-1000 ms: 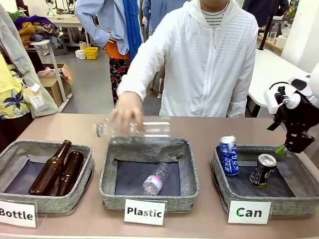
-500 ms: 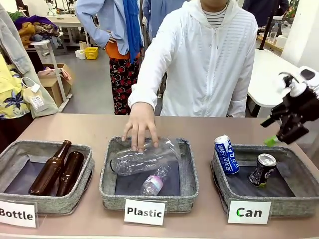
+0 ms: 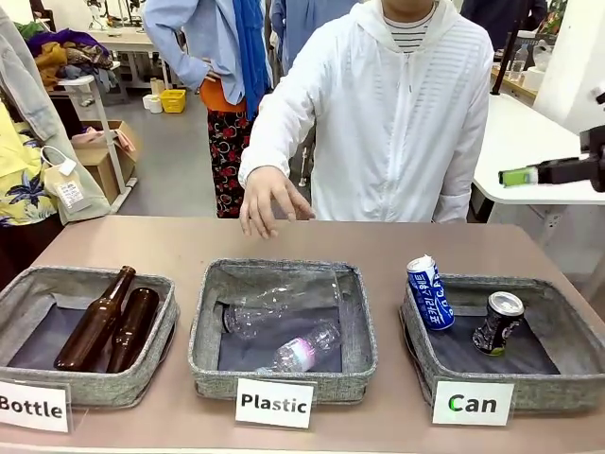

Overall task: Sort the can waste into the basket.
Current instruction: Pick up the can waste from the table and place it in the right Fabric basket.

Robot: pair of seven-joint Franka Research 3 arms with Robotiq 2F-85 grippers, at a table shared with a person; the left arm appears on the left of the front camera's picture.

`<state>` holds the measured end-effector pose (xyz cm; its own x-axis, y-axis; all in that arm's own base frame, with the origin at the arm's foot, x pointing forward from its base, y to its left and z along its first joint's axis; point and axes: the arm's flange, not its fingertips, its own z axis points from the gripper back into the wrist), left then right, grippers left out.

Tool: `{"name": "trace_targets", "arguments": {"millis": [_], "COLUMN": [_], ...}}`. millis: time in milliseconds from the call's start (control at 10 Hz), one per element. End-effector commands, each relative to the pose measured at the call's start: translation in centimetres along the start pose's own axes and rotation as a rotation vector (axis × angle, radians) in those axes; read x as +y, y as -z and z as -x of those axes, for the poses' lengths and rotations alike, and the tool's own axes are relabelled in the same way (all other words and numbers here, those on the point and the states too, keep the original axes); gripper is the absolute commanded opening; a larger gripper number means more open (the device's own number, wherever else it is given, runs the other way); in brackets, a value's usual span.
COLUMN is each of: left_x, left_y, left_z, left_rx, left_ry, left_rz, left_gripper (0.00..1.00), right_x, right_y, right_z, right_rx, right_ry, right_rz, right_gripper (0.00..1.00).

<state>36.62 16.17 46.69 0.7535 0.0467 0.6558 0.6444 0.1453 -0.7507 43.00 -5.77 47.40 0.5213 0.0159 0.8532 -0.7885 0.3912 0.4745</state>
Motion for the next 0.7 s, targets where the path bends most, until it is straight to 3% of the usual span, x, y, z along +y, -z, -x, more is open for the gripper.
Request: {"name": "trace_targets", "arguments": {"millis": [0, 200, 300, 400, 600], "left_x": [-0.3, -0.3, -0.3, -0.3, -0.3], "left_y": [0.1, 0.1, 0.1, 0.1, 0.1], "left_z": [-0.3, -0.3, -0.3, -0.3, -0.3], "left_rx": [-0.008, -0.008, -0.008, -0.008, -0.008], "left_ry": [-0.008, -0.008, -0.008, -0.008, -0.008], "left_rz": [0.000, 0.000, 0.000, 0.000, 0.000], "left_gripper": [1.00, 1.00, 1.00, 1.00, 1.00], "right_x": [-2.8, -4.3, -4.7, -3.4, -3.4], "right_y": [-0.3, 0.0, 1.0, -1.1, -1.1], "right_z": [0.6, 1.0, 1.0, 1.6, 1.6], "right_rx": [-0.349, -0.336, -0.263, -0.333, -0.333], "right_ry": [0.191, 0.226, 0.169, 0.193, 0.193], "right_rz": [-0.138, -0.169, -0.186, -0.157, -0.157], "right_gripper": [1.00, 1.00, 1.00, 1.00, 1.00]}}
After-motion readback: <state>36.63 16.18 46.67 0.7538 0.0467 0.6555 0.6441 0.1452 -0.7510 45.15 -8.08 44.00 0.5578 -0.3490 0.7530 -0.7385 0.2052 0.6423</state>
